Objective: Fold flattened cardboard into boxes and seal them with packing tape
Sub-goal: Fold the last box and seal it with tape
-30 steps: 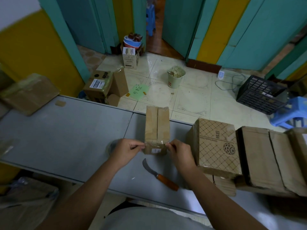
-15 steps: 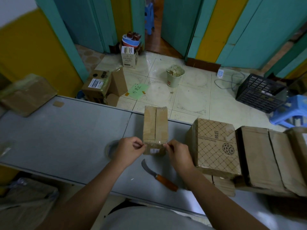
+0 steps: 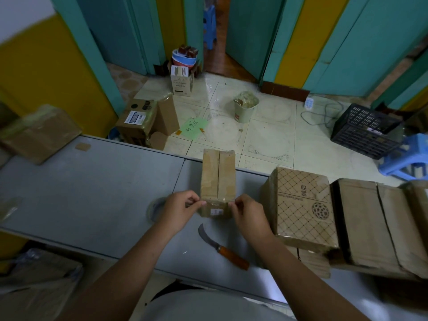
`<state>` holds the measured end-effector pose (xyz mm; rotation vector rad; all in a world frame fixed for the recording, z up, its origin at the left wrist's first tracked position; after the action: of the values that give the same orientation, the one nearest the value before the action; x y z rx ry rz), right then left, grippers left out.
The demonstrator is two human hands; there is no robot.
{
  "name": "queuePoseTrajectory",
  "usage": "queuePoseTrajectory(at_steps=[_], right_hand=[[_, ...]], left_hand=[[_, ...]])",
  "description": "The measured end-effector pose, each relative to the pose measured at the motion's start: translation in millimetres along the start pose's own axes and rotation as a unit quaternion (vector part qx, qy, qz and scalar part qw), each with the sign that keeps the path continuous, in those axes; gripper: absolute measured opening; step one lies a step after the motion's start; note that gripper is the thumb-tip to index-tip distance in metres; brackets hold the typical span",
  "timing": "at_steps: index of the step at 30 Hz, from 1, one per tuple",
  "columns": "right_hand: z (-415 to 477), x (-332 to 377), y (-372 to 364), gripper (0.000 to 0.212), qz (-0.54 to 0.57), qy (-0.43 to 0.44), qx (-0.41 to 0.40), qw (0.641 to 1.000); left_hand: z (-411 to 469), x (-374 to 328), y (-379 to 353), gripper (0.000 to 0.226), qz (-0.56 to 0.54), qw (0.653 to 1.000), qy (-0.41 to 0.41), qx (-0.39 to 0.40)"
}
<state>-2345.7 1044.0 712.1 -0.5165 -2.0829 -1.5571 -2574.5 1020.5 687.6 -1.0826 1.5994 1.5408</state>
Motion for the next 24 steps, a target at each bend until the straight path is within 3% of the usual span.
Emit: queuePoseTrajectory(at_steps=[2,5,8,15,19,22,24], right_hand=[[0,3,3,0.026,0.025,0.009,-0.019,0.999],[2,18,5,0.048,-0.008,0.112,-0.02,0.993],[4,21,7,0.044,-0.068,0.161,-0.016,0.985],[-1,14,2,0.035,-0.045,0.154,-0.024,0.987],[-6,11,3,0.036,-0.052,0.158,-0.066,0.984],[-9,9,1,0.038,-0.016,0.135,-0.082,0.987],[-11,12,1,0.038,0.033,0.126,-0.088,0.988]], left_hand=[[0,-4,2,0.011,0.024,1.0,-0.004,-0.011],[-3,-9,4,0.026,0.034,0.999,-0.021,-0.035],[-6,-17,-4,0.046,0.049,0.994,-0.093,0.012],[-9,-21,-18,0.039,0.039,0.991,-0.129,0.001],[-5,-13,-20,0.04,-0.065,0.996,-0.058,-0.031],[-3,-10,-24,0.056,-0.169,0.984,0.055,-0.033],[3,-16,-28,0.075,-0.182,0.98,0.079,-0.032]])
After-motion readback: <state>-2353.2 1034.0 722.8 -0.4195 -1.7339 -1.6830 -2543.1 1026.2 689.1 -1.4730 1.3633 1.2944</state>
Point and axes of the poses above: each hand's wrist, its own z-axis towards the middle knuckle, its own y-axis out of the back of the hand, x = y × z, the point moved 6 cm from there along z, towards the middle knuckle, and after that the axes turned 6 degrees about -z, right-handed, at the moved point
